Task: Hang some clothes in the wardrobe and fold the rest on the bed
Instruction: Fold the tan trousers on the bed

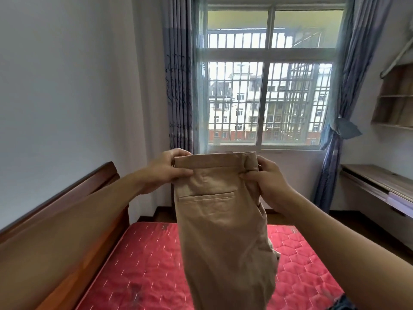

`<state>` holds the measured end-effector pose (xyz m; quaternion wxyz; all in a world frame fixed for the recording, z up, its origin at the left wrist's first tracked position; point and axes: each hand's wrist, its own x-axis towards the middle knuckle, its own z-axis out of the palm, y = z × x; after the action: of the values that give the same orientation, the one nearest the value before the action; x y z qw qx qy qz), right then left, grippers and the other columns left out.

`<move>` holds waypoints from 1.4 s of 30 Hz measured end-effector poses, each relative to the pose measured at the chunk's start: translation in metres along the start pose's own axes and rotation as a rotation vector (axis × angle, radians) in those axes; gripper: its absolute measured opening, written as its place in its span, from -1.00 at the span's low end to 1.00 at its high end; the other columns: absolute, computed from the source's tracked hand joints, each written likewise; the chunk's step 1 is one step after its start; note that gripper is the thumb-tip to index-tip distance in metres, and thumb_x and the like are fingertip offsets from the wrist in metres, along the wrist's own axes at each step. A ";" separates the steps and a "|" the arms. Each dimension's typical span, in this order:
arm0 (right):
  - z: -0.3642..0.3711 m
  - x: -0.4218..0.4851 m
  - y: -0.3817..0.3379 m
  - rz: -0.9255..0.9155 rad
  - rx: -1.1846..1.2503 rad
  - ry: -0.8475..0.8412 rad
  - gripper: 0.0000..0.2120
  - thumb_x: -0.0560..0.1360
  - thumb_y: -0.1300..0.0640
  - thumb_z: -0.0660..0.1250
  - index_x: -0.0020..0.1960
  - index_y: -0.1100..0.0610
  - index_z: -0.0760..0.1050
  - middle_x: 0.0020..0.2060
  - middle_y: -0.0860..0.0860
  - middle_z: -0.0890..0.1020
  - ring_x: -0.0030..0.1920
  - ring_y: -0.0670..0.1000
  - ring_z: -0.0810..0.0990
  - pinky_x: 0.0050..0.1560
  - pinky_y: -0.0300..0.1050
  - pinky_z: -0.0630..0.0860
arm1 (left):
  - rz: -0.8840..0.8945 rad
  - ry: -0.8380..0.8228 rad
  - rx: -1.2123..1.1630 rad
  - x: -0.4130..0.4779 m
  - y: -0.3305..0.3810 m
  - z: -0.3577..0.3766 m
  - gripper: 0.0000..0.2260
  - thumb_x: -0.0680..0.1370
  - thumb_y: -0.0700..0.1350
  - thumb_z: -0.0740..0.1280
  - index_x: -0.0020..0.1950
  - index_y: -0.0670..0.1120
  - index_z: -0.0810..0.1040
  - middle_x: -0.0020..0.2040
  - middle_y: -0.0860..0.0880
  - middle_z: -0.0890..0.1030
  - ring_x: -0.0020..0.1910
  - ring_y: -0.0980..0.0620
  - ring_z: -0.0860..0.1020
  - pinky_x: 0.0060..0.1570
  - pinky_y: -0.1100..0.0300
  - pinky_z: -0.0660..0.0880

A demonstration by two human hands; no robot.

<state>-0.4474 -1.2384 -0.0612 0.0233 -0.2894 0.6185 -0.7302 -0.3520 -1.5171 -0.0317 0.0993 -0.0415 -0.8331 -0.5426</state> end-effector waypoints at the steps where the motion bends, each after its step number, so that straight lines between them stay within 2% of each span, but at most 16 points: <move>1: -0.004 0.000 -0.001 0.024 0.012 -0.017 -0.65 0.38 0.53 0.40 0.11 0.26 0.59 -0.12 0.14 0.68 -0.04 0.14 0.64 0.04 0.07 0.59 | 0.035 0.036 0.007 -0.001 -0.001 -0.002 -0.65 0.45 -0.19 0.55 0.20 -0.05 0.59 0.10 -0.15 0.62 0.07 -0.08 0.64 0.00 -0.07 0.66; 4: -0.010 -0.001 -0.007 0.086 0.021 -0.134 -0.64 0.44 0.42 0.45 0.19 0.20 0.58 -0.04 0.11 0.72 0.00 0.11 0.69 -0.01 -0.03 0.65 | 0.098 0.084 -0.001 -0.002 0.001 -0.003 -0.64 0.37 -0.13 0.60 0.09 -0.14 0.59 -0.02 -0.16 0.64 -0.03 -0.06 0.66 -0.16 0.10 0.64; 6: -0.008 -0.001 -0.009 0.052 -0.034 -0.192 -0.67 0.44 0.37 0.48 0.18 0.18 0.61 0.02 0.14 0.72 0.05 0.10 0.70 0.10 -0.02 0.64 | 0.115 0.091 0.080 0.001 0.004 0.002 -0.65 0.39 -0.14 0.60 0.08 -0.15 0.55 -0.03 -0.15 0.66 -0.06 -0.06 0.67 -0.18 0.12 0.63; 9: -0.005 -0.002 -0.009 -0.033 -0.194 -0.092 -0.74 0.44 0.37 0.49 0.10 0.17 0.66 0.01 0.14 0.73 0.09 0.13 0.70 0.21 0.13 0.61 | 0.125 0.047 0.453 0.005 0.019 0.003 -0.64 0.43 -0.07 0.58 0.12 -0.01 0.50 0.02 -0.05 0.63 -0.04 -0.03 0.64 -0.18 0.20 0.59; 12: 0.000 -0.001 -0.009 -0.061 -0.204 -0.036 -0.74 0.43 0.42 0.47 0.05 0.16 0.67 0.01 0.18 0.72 0.05 0.13 0.69 0.20 0.22 0.60 | 0.110 -0.078 0.896 0.011 0.048 0.003 -0.31 0.38 0.13 0.57 0.43 0.12 0.34 0.28 -0.01 0.52 0.19 -0.01 0.54 0.13 0.00 0.57; 14: 0.007 0.000 -0.012 -0.077 -0.193 -0.100 -0.71 0.40 0.42 0.47 0.02 0.12 0.69 -0.03 0.12 0.74 -0.01 0.04 0.69 0.11 0.11 0.64 | 0.157 -0.095 1.144 0.020 0.068 0.014 -0.10 0.31 0.37 0.48 0.56 0.17 0.19 0.40 0.02 0.46 0.39 -0.04 0.40 0.41 -0.30 0.30; 16: 0.014 -0.001 -0.015 -0.103 -0.224 -0.156 -0.66 0.34 0.41 0.42 -0.01 0.07 0.69 -0.11 0.06 0.74 -0.08 -0.04 0.67 -0.03 -0.01 0.64 | 0.189 -0.159 1.192 0.027 0.086 0.028 -0.22 0.38 0.34 0.45 0.51 0.11 0.29 0.31 0.04 0.54 0.35 -0.03 0.45 0.41 -0.25 0.30; 18: 0.017 -0.001 -0.013 -0.121 -0.249 -0.128 -0.67 0.36 0.42 0.41 0.02 0.09 0.68 -0.08 0.17 0.72 -0.08 -0.02 0.65 -0.02 0.10 0.63 | 0.201 -0.279 1.065 0.034 0.091 0.036 -0.65 0.49 0.01 0.47 0.24 -0.02 0.53 0.02 0.03 0.61 0.06 -0.01 0.58 0.13 -0.01 0.50; 20: 0.011 -0.001 -0.003 -0.121 -0.232 -0.118 -0.71 0.42 0.36 0.47 0.11 0.16 0.64 0.00 0.24 0.69 -0.03 0.04 0.66 0.07 0.17 0.62 | 0.252 -0.306 0.992 0.035 0.089 0.036 -0.88 0.51 -0.18 0.41 0.04 -0.07 0.61 -0.11 0.03 0.61 -0.09 0.04 0.57 -0.01 0.06 0.50; 24: -0.021 -0.021 0.053 0.149 -0.189 -0.274 -0.64 0.45 -0.13 0.52 0.12 0.08 0.62 -0.03 0.12 0.71 -0.03 0.05 0.66 0.03 0.08 0.60 | 0.354 -0.176 0.966 0.038 0.082 0.024 -0.91 0.49 -0.22 0.38 -0.11 -0.02 0.57 -0.18 0.01 0.61 -0.14 0.01 0.58 -0.07 0.03 0.52; 27: -0.044 -0.043 0.113 0.233 -0.531 -0.297 -0.81 0.58 -0.06 0.40 -0.03 0.07 0.65 -0.25 -0.09 0.64 -0.22 -0.09 0.56 -0.13 -0.08 0.52 | 0.352 -0.110 0.937 0.042 0.083 0.007 -0.97 0.48 -0.24 0.36 -0.13 -0.14 0.59 -0.21 -0.07 0.61 -0.19 -0.03 0.57 -0.14 0.00 0.50; 30: -0.055 -0.054 0.154 0.313 -0.833 -0.149 -0.78 0.61 -0.03 0.35 -0.14 0.07 0.57 -0.36 -0.07 0.60 -0.32 -0.02 0.56 -0.22 -0.08 0.49 | 0.351 -0.059 0.912 0.039 0.084 -0.001 -0.94 0.48 -0.26 0.36 -0.18 -0.14 0.56 -0.23 -0.10 0.59 -0.21 -0.06 0.56 -0.19 0.01 0.46; 33: -0.041 -0.061 0.164 0.525 -0.556 0.080 -0.63 0.60 -0.14 0.34 -0.05 0.20 0.51 -0.32 0.11 0.68 -0.38 0.08 0.63 -0.33 -0.05 0.56 | 0.334 0.003 0.912 0.037 0.086 -0.006 -0.91 0.51 -0.28 0.36 -0.19 -0.15 0.57 -0.23 -0.09 0.59 -0.21 -0.05 0.55 -0.21 0.03 0.44; 36: -0.014 -0.061 0.161 0.669 -0.108 0.132 -0.59 0.60 -0.19 0.31 0.09 0.18 0.53 -0.10 0.09 0.70 -0.15 0.05 0.67 -0.15 -0.04 0.54 | 0.333 0.043 0.890 0.033 0.093 -0.014 -0.89 0.53 -0.29 0.35 -0.16 -0.13 0.60 -0.24 -0.04 0.59 -0.23 0.03 0.53 -0.20 0.10 0.44; 40: 0.010 -0.045 0.145 0.625 0.396 0.212 -0.71 0.63 0.07 0.33 0.25 0.23 0.45 -0.23 0.07 0.58 -0.31 -0.01 0.49 -0.26 -0.10 0.44 | 0.335 0.061 0.893 0.021 0.095 -0.026 -0.82 0.53 -0.28 0.33 -0.19 -0.03 0.58 -0.26 0.03 0.56 -0.26 0.08 0.51 -0.20 0.13 0.46; 42: 0.013 -0.042 0.139 0.636 0.545 0.207 -0.76 0.59 0.27 0.34 0.25 0.19 0.45 -0.22 0.09 0.61 -0.28 0.01 0.54 -0.19 -0.07 0.49 | 0.318 0.055 0.907 0.013 0.088 -0.038 -0.87 0.55 -0.21 0.34 -0.15 -0.02 0.58 -0.24 0.07 0.57 -0.24 0.10 0.54 -0.16 0.09 0.50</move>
<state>-0.4522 -1.2659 -0.2047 0.2606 0.0070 0.4606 -0.8485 -0.3448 -1.5167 0.0650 0.2111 -0.1064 -0.9661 -0.1035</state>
